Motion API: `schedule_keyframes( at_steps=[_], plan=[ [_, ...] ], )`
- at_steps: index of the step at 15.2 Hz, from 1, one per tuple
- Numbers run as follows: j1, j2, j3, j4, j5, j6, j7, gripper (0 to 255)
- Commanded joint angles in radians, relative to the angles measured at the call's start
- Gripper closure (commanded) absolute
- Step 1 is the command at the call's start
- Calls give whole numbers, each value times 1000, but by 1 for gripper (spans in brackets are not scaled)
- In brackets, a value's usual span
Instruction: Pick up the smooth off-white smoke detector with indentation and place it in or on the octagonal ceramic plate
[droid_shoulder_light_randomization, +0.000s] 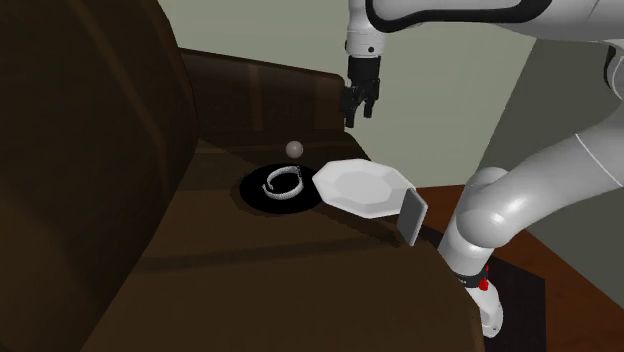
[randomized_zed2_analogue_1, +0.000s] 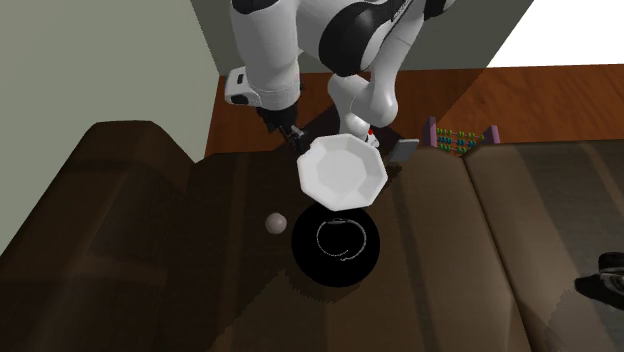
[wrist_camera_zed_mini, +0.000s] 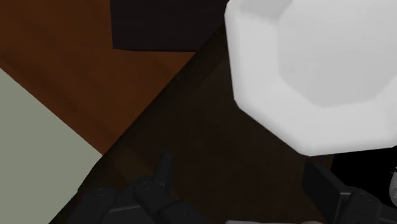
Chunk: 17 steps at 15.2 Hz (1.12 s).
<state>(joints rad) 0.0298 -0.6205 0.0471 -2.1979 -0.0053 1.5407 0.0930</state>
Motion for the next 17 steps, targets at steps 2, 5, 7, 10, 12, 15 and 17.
schedule_keyframes(
  at_steps=[2, 5, 7, 10, 12, 15, 17],
  plan=[
    [12, 118, 26, 74, 25, 30, 29, 0],
    [23, 229, 49, 149, 44, 52, 55, 0],
    [30, 305, 64, 205, 53, 62, 72, 0],
    [41, 420, 85, 299, 64, 71, 97, 0],
    [49, 499, 98, 369, 68, 71, 114, 0],
    [54, 522, 103, 363, 70, 98, 120, 0],
    [54, 518, 104, 332, 71, 125, 119, 0]
  ],
)
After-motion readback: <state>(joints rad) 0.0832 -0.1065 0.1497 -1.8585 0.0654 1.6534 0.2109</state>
